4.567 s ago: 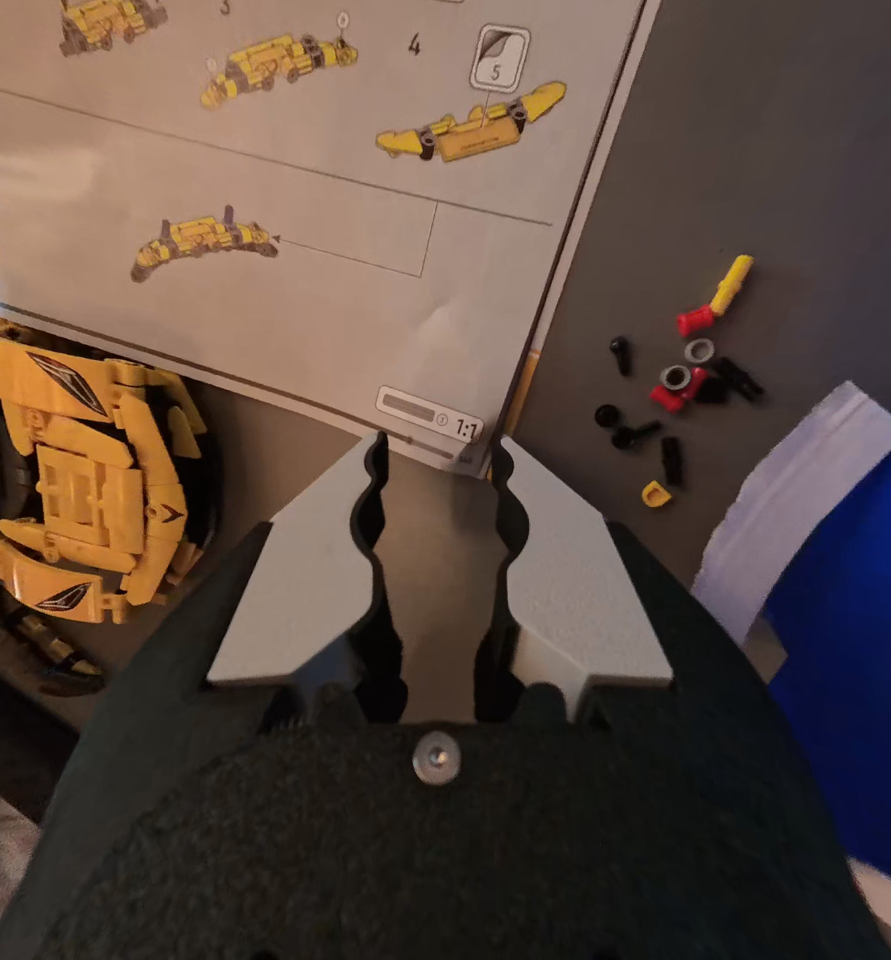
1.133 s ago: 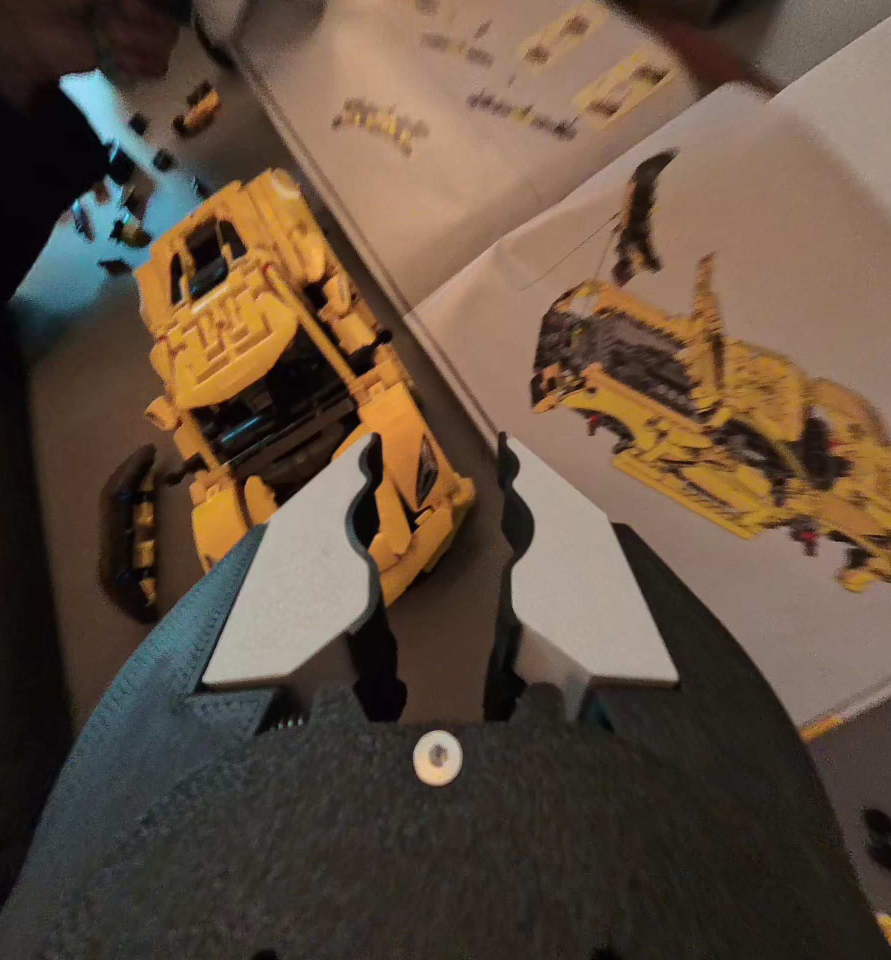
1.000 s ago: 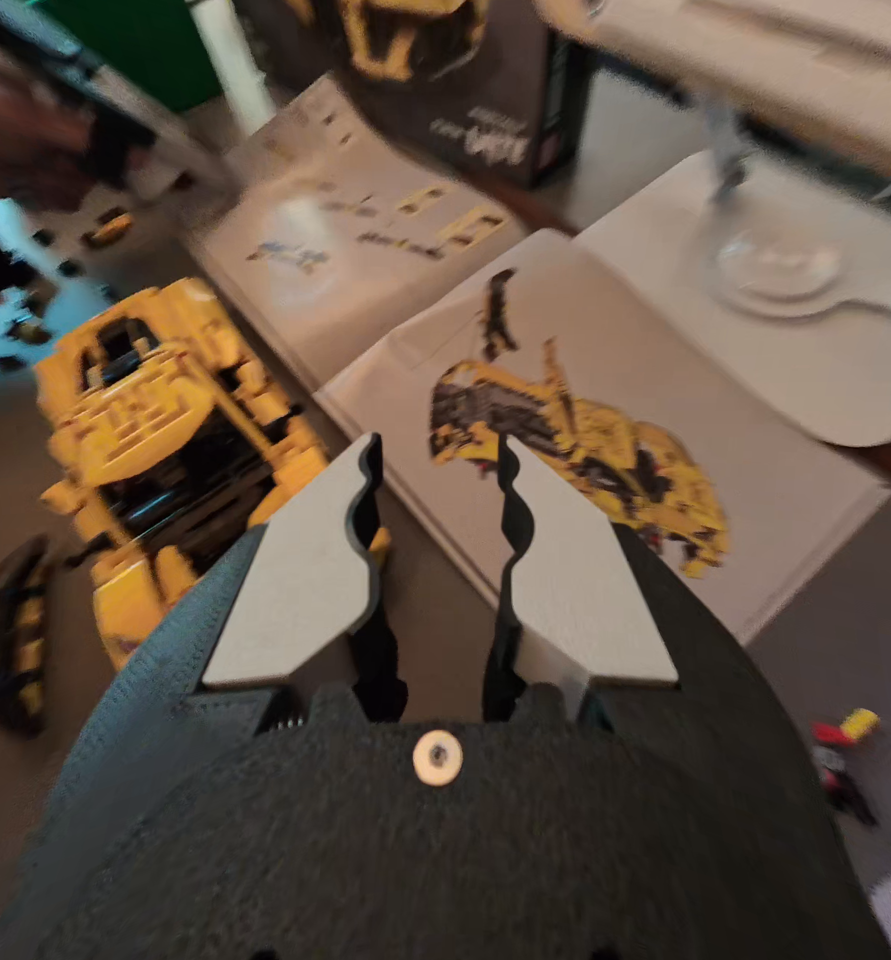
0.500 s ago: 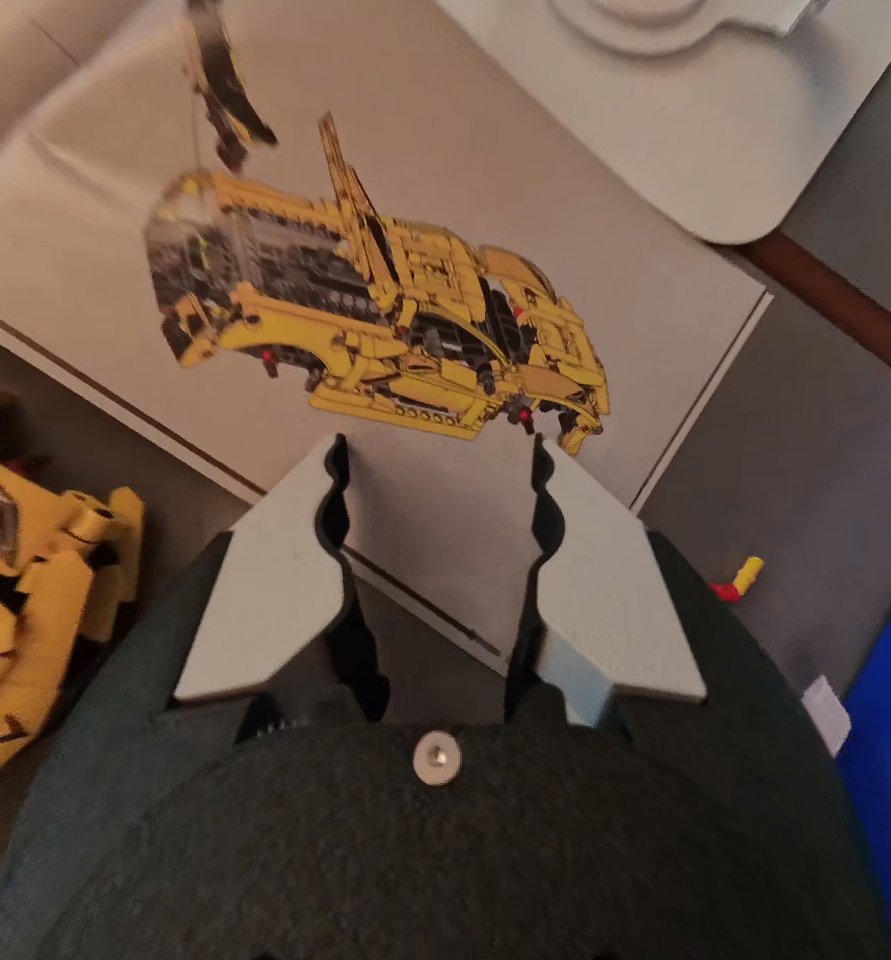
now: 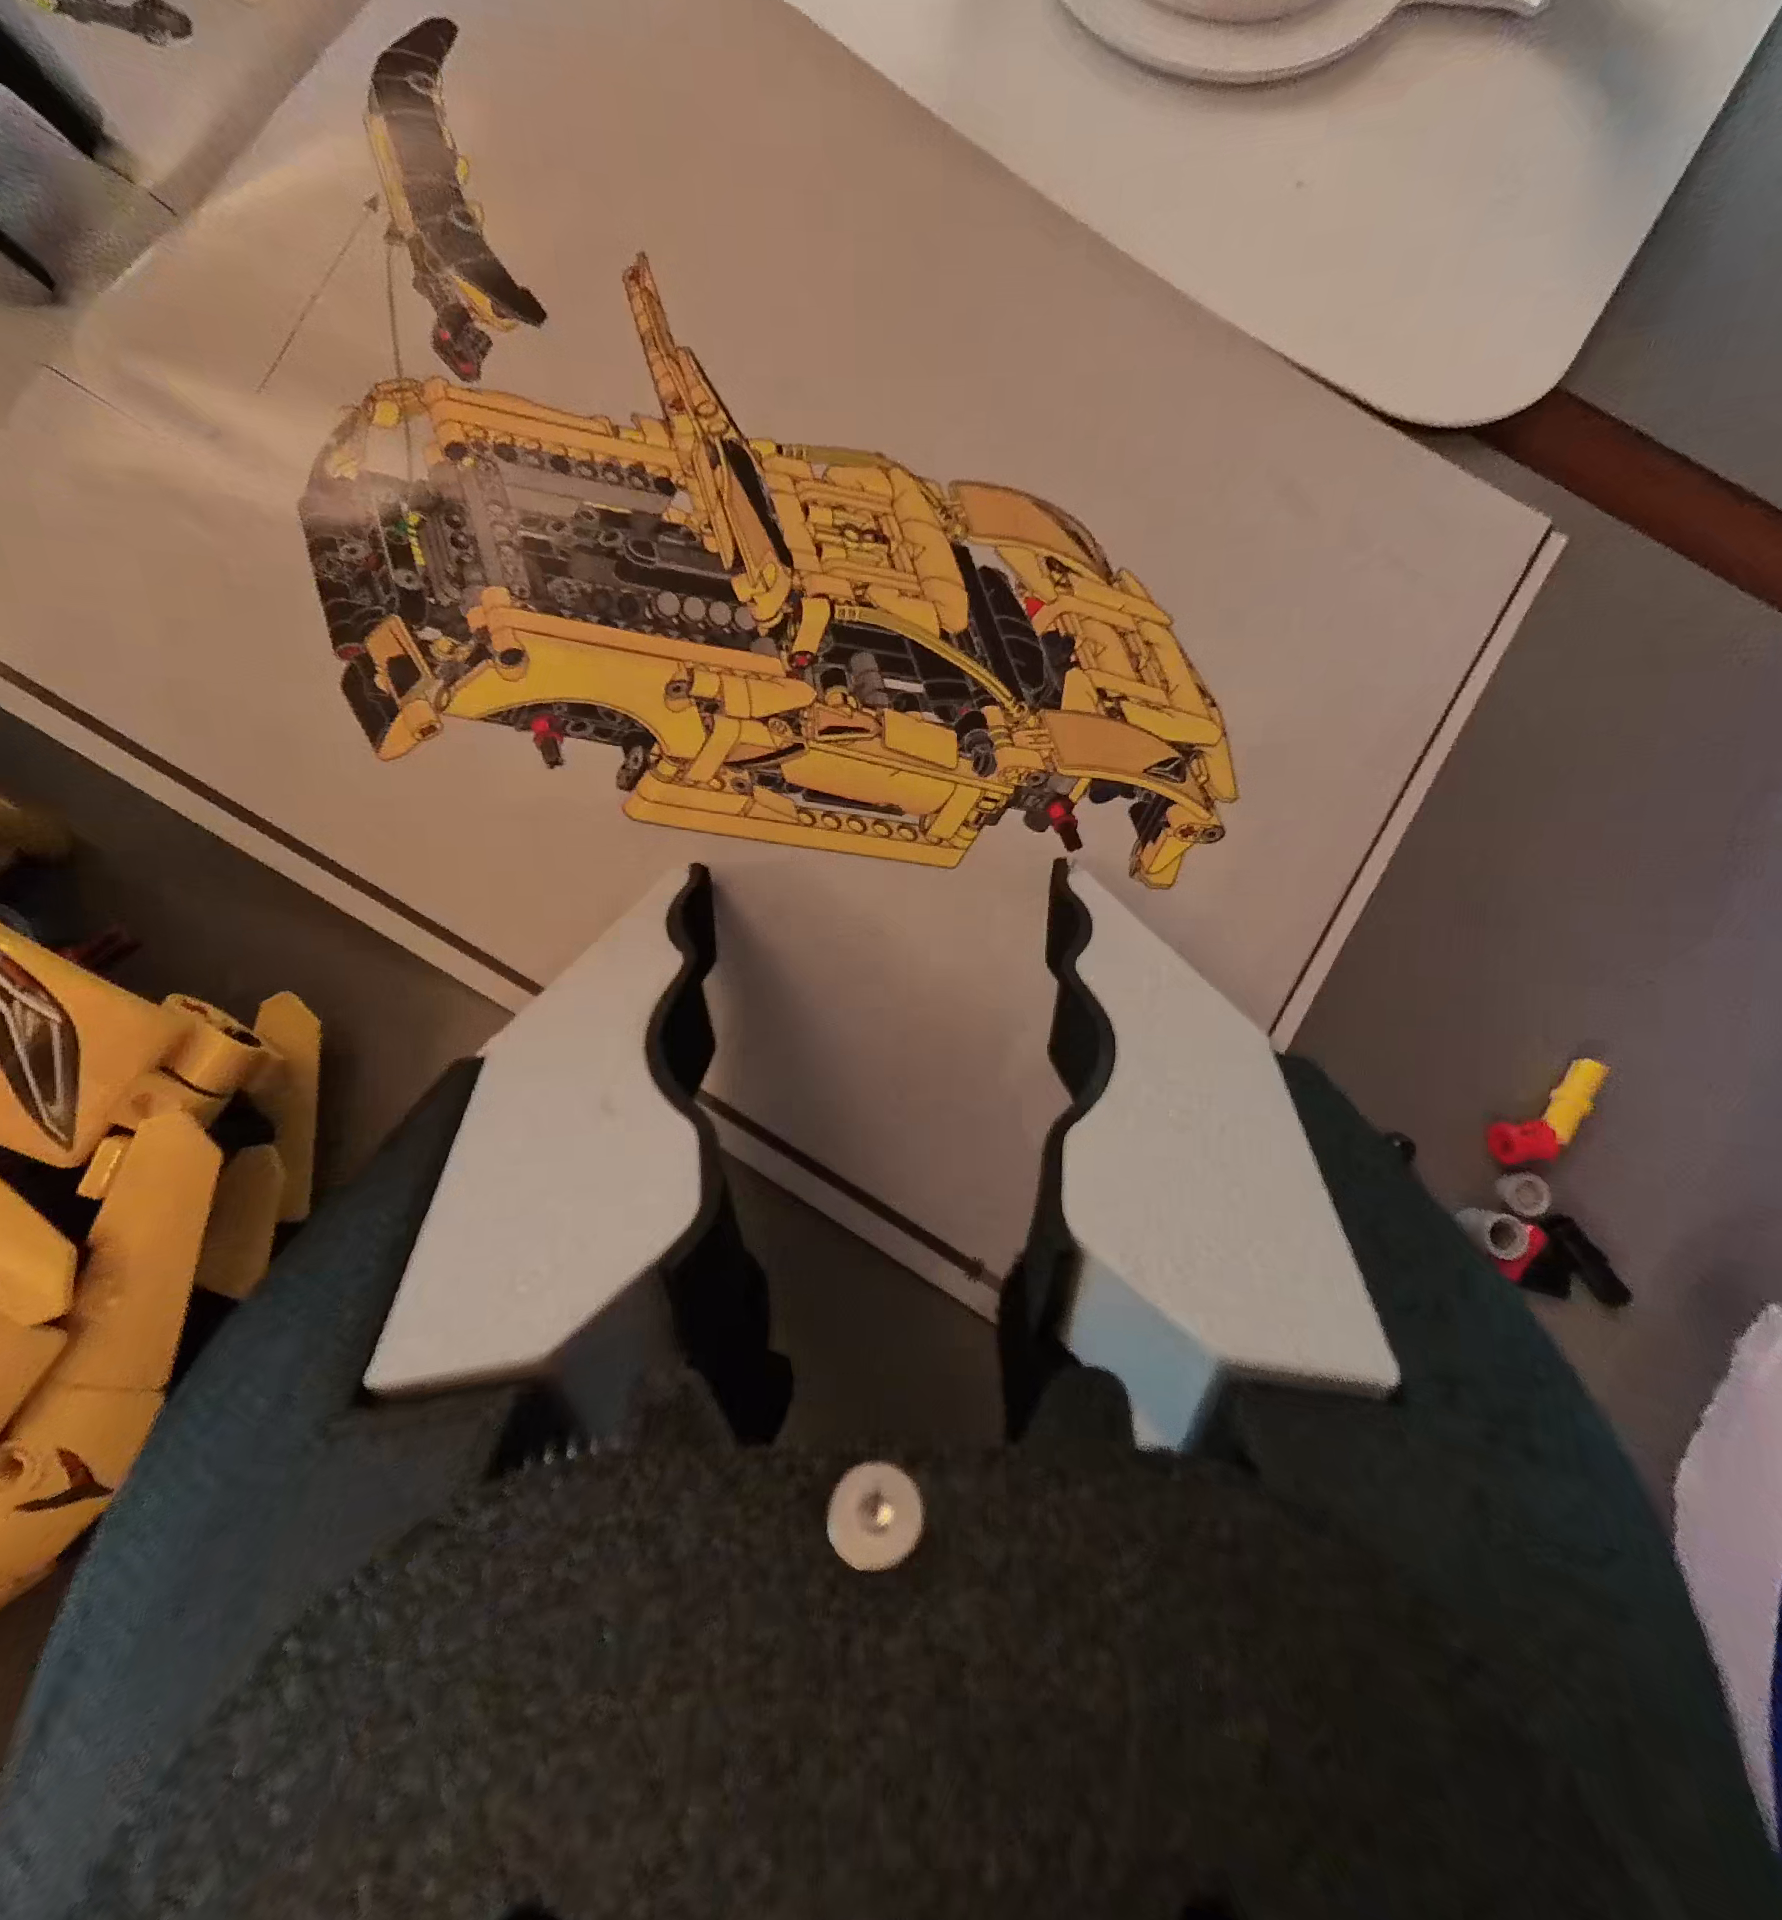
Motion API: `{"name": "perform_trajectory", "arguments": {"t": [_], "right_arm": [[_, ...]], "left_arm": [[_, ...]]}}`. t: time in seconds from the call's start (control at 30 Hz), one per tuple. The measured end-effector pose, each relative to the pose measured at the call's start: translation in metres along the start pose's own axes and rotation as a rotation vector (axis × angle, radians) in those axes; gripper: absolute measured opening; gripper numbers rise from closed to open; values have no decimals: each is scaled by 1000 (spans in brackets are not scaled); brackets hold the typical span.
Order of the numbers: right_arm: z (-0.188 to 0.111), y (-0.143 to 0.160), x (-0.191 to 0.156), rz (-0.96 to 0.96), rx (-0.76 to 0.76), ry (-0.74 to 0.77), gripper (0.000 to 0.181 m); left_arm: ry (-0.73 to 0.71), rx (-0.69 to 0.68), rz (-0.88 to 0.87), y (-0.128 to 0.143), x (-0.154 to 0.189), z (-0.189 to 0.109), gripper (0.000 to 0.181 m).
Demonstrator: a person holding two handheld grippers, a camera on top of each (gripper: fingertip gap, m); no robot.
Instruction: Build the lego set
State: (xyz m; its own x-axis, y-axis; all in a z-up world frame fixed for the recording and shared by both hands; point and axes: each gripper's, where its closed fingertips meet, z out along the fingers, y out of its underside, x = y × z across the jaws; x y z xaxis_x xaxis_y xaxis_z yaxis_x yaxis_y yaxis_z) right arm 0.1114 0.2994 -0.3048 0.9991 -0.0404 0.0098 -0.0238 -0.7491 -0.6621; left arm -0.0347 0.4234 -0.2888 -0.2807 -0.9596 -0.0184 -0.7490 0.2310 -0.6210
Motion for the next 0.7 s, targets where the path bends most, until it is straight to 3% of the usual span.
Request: {"name": "perform_trajectory", "arguments": {"t": [0.7], "right_arm": [[-1,1,3,12,5,7,53]], "left_arm": [[-166,-91,-198,114,-48,-78,35]]}}
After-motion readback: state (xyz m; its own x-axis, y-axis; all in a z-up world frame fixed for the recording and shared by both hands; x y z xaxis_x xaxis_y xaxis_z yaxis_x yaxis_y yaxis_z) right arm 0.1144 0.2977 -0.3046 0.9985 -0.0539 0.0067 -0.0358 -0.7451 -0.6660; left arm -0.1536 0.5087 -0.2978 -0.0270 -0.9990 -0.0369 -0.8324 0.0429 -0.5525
